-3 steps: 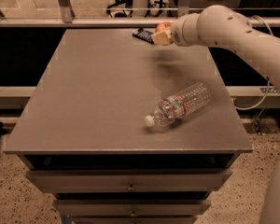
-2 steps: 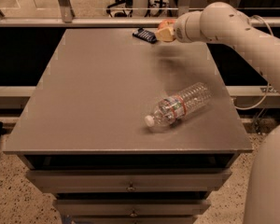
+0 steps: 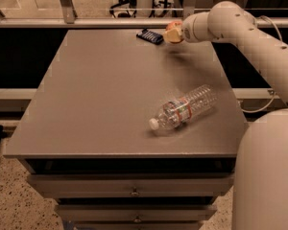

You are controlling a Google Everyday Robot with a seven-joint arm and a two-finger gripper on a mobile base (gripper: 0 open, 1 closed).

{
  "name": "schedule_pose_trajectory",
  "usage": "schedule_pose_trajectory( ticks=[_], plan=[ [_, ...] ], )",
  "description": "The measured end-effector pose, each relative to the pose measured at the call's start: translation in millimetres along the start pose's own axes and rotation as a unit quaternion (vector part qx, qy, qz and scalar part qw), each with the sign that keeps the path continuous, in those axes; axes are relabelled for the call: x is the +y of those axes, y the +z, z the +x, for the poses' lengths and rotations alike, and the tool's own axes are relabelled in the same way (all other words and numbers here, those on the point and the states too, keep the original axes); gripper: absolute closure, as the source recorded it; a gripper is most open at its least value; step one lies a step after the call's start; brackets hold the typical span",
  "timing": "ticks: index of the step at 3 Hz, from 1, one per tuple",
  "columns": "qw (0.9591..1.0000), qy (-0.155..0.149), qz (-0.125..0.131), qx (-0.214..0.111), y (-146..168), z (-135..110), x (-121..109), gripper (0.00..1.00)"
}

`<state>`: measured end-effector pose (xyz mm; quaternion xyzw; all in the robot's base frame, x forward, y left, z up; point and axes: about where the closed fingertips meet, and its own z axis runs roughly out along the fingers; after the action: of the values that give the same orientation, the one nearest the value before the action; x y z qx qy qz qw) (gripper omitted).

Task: Move apple near rxbar blueberry

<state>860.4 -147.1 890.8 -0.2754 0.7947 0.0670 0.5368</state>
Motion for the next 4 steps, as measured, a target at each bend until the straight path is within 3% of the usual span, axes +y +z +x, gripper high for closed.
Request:
schedule_pose_trajectory(
  ticks=[1,4],
  plan=[
    [0.9999,0.008,-0.003,0.005,7.8,5.8,-3.6,0.85],
    [0.9993,0.022,-0.029,0.007,26.7,7.6,7.7,0.15]
  ],
)
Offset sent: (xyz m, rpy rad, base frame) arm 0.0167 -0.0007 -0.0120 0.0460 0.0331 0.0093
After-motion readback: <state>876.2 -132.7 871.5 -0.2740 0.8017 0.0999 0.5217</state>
